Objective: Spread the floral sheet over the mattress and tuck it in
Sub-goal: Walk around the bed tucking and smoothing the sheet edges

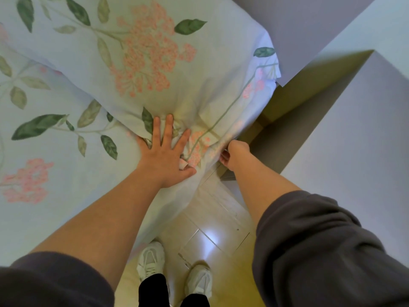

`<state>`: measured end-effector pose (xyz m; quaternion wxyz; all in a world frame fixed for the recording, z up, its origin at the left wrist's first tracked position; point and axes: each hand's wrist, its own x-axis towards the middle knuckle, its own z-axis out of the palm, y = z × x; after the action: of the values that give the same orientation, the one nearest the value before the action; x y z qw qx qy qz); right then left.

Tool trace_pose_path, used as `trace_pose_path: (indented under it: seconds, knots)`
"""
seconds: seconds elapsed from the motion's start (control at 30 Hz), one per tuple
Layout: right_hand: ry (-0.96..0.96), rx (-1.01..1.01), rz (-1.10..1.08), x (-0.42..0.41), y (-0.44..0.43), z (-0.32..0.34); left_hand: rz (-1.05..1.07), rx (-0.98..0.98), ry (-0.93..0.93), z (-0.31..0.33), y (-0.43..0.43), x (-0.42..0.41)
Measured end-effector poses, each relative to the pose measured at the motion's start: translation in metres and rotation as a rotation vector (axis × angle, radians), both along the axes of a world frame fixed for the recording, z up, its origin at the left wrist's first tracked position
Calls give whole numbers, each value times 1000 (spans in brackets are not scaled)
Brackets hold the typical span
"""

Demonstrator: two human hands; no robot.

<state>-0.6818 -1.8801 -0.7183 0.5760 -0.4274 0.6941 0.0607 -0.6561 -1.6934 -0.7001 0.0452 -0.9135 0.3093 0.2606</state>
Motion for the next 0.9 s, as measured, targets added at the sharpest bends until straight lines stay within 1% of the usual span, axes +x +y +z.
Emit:
trace_pose_path:
  seconds: [0.1, 0.27, 0.37, 0.47, 0.53, 0.6, 0.67, 0.7, 0.73, 0.8, 0.9]
  knots:
    - [17, -85, 28, -1, -2, -7, 6, -8, 12, -3, 0, 0]
    - [54, -107, 155, 0, -2, -10, 2, -4, 19, -5, 0, 1]
    - [67, -118, 269, -7, -5, -15, 7, -13, 23, -5, 1, 0]
    - [165, -198, 297, -7, -8, -15, 10, -37, 25, -6, 2, 0]
    - [146, -190, 332, -6, -4, -11, 5, -49, 36, -6, 2, 1]
    - [113, -192, 369, -8, 11, 0, -12, -93, 31, -1, 8, 2]
    - [170, -255, 379, -13, 27, 12, -17, -175, 24, 7, 21, -2]
    - [156, -294, 398, -15, 36, 19, 1, -212, 30, 12, 31, -6]
    - [111, -335, 433, -16, 47, 27, 30, -233, 41, 17, 42, -11]
    - [2, -409, 551, -22, 73, 48, 125, -207, 59, 27, 71, -25]
    - [-84, -558, 885, -35, 113, 73, 320, -107, 114, 41, 115, -46]
